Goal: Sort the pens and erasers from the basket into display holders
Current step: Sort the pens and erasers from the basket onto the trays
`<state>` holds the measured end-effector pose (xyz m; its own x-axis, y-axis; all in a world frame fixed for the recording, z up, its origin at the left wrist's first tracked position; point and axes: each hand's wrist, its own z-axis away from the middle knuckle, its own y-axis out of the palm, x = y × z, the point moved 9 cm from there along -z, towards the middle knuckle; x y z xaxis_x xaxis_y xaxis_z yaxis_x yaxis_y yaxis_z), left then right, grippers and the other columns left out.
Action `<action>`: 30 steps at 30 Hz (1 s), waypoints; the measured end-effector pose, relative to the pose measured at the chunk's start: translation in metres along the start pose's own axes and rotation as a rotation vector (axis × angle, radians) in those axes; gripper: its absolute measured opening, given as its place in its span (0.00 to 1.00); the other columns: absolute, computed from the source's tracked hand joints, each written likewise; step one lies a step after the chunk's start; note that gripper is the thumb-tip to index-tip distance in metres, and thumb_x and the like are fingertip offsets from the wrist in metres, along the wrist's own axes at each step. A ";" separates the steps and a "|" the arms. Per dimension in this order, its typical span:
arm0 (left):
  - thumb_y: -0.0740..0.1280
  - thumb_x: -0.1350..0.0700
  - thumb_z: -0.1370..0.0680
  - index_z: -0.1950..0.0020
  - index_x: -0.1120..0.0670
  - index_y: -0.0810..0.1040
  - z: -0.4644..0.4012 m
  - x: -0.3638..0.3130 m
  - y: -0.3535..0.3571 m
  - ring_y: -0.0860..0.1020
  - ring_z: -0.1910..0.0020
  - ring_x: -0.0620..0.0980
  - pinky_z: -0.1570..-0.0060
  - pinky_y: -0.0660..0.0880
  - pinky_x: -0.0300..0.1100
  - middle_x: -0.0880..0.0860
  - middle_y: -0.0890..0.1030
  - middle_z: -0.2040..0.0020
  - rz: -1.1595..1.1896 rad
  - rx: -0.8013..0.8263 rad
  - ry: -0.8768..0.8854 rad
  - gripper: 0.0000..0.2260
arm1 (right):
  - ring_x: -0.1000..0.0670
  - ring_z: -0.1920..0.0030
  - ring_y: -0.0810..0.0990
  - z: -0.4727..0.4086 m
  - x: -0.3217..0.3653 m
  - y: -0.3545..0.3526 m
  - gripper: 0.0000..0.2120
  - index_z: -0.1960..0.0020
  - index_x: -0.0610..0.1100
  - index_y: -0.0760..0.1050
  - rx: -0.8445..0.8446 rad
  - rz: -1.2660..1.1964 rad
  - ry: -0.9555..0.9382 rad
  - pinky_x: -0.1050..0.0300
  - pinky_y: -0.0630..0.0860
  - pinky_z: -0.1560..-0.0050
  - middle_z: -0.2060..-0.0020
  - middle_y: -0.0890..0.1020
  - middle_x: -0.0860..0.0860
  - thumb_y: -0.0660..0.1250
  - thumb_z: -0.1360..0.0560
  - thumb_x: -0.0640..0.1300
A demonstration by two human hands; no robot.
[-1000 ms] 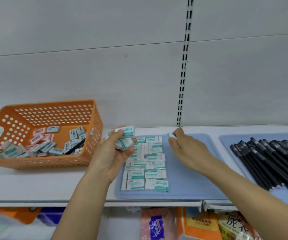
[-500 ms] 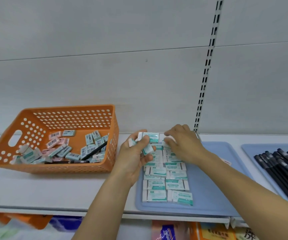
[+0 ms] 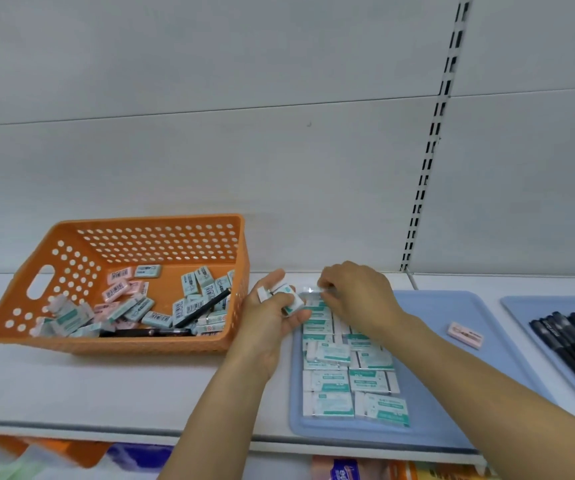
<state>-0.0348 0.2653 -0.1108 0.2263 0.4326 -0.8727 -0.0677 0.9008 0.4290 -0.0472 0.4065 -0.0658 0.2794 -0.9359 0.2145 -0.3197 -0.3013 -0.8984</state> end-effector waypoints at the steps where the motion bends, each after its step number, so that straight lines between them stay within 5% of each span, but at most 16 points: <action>1: 0.62 0.70 0.22 0.37 0.54 0.77 0.001 0.000 -0.001 0.85 0.58 0.52 0.60 0.82 0.43 0.60 0.80 0.43 0.032 0.000 -0.008 0.17 | 0.48 0.51 0.75 0.001 0.005 0.005 0.07 0.48 0.48 0.79 0.025 0.067 -0.049 0.56 0.65 0.58 0.53 0.80 0.52 0.63 0.22 0.47; 4: 0.63 0.70 0.22 0.37 0.55 0.77 0.003 0.000 -0.001 0.85 0.56 0.53 0.58 0.82 0.45 0.61 0.80 0.43 0.114 0.023 -0.036 0.17 | 0.50 0.48 0.73 0.004 0.011 0.004 0.12 0.52 0.48 0.81 0.014 0.096 -0.109 0.55 0.65 0.52 0.54 0.80 0.53 0.62 0.21 0.53; 7: 0.63 0.66 0.21 0.37 0.55 0.76 0.008 0.001 0.007 0.84 0.51 0.55 0.52 0.82 0.49 0.62 0.81 0.43 0.158 0.088 -0.074 0.14 | 0.52 0.51 0.74 0.008 0.010 -0.018 0.13 0.51 0.50 0.81 -0.071 -0.338 0.007 0.53 0.70 0.49 0.56 0.80 0.55 0.61 0.20 0.55; 9: 0.64 0.62 0.20 0.35 0.54 0.73 0.010 0.001 0.016 0.84 0.48 0.56 0.48 0.80 0.50 0.62 0.81 0.43 0.168 0.152 -0.100 0.13 | 0.56 0.54 0.74 0.009 0.020 -0.020 0.15 0.49 0.53 0.80 0.017 -0.541 0.047 0.54 0.73 0.51 0.58 0.78 0.57 0.62 0.25 0.61; 11: 0.63 0.59 0.19 0.32 0.54 0.71 0.011 0.003 0.025 0.83 0.47 0.57 0.47 0.80 0.49 0.62 0.81 0.41 0.174 0.206 -0.136 0.15 | 0.57 0.55 0.74 0.011 0.030 -0.017 0.19 0.46 0.54 0.79 0.107 -0.427 0.026 0.54 0.74 0.53 0.57 0.77 0.56 0.66 0.29 0.64; 15: 0.63 0.56 0.18 0.30 0.57 0.70 0.015 0.008 0.035 0.84 0.47 0.56 0.46 0.80 0.48 0.61 0.80 0.40 0.088 0.314 -0.145 0.17 | 0.57 0.57 0.77 0.019 0.013 -0.023 0.13 0.44 0.50 0.80 0.116 -0.442 0.101 0.54 0.76 0.49 0.53 0.81 0.56 0.72 0.28 0.49; 17: 0.62 0.53 0.17 0.32 0.53 0.72 0.012 0.008 0.034 0.84 0.50 0.51 0.46 0.81 0.48 0.57 0.83 0.45 -0.205 0.296 -0.051 0.14 | 0.59 0.59 0.78 0.025 -0.001 -0.029 0.08 0.48 0.50 0.80 0.059 -0.468 0.141 0.58 0.77 0.52 0.57 0.81 0.58 0.71 0.27 0.44; 21: 0.64 0.55 0.20 0.39 0.47 0.72 -0.001 -0.022 0.034 0.77 0.51 0.47 0.50 0.77 0.46 0.47 0.74 0.43 -1.261 0.069 0.457 0.10 | 0.55 0.58 0.78 0.039 -0.031 -0.036 0.07 0.53 0.53 0.78 -0.004 -0.444 0.253 0.54 0.76 0.53 0.60 0.79 0.58 0.71 0.28 0.43; 27: 0.76 0.54 0.29 0.36 0.46 0.71 -0.019 0.001 0.032 0.77 0.50 0.46 0.58 0.71 0.34 0.48 0.69 0.43 -1.429 0.251 0.322 0.24 | 0.55 0.52 0.74 0.059 -0.039 -0.012 0.10 0.47 0.52 0.76 0.168 -0.326 0.225 0.58 0.73 0.50 0.53 0.75 0.57 0.68 0.24 0.40; 30: 0.75 0.54 0.28 0.40 0.47 0.75 -0.019 -0.011 0.029 0.77 0.52 0.45 0.58 0.70 0.36 0.47 0.75 0.44 -1.447 0.205 0.392 0.19 | 0.54 0.49 0.75 0.059 -0.042 -0.014 0.08 0.47 0.49 0.78 0.131 -0.307 0.219 0.54 0.74 0.47 0.49 0.77 0.54 0.68 0.24 0.40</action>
<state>-0.0577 0.2873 -0.0936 -0.2910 -0.7834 -0.5492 0.1197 0.5397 -0.8333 -0.0009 0.4604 -0.0851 0.1397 -0.8270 0.5446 -0.1289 -0.5605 -0.8181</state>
